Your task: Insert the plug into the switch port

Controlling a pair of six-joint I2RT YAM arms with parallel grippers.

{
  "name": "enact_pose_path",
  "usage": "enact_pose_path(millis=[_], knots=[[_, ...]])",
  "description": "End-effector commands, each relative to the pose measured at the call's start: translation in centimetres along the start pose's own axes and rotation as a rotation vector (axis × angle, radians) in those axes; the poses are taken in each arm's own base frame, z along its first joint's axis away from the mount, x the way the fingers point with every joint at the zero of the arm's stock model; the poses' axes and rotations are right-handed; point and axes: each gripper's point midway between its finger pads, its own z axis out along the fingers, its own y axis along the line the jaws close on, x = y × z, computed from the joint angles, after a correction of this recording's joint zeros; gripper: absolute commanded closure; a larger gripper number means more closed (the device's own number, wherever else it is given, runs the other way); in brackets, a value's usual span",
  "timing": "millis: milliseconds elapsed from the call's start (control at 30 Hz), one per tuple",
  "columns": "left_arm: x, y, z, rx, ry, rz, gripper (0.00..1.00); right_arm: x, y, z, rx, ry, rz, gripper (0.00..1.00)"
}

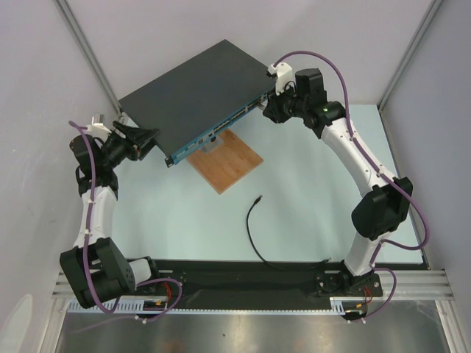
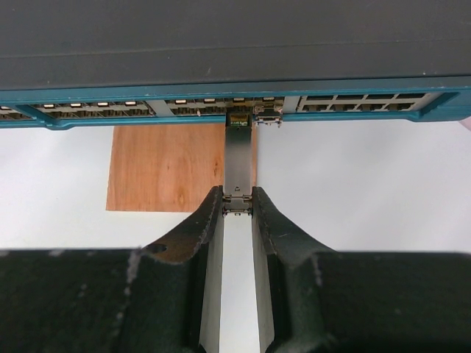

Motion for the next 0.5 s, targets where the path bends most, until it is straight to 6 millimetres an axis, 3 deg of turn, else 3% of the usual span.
enact_pose_path(millis=[0,267,467], knots=[[-1.3,-1.0,0.9,0.017,-0.034,0.090,1.00,-3.3,-0.5,-1.0,0.040,-0.116,-0.016,1.00],[-1.3,-1.0,1.0,0.010,-0.030,0.098,1.00,-0.6,0.1,-1.1,0.018,-0.071,-0.048,1.00],[-1.2,-1.2,1.0,0.009,-0.030,0.100,1.00,-2.2,0.7,-2.5,0.019,-0.131,-0.041,1.00]])
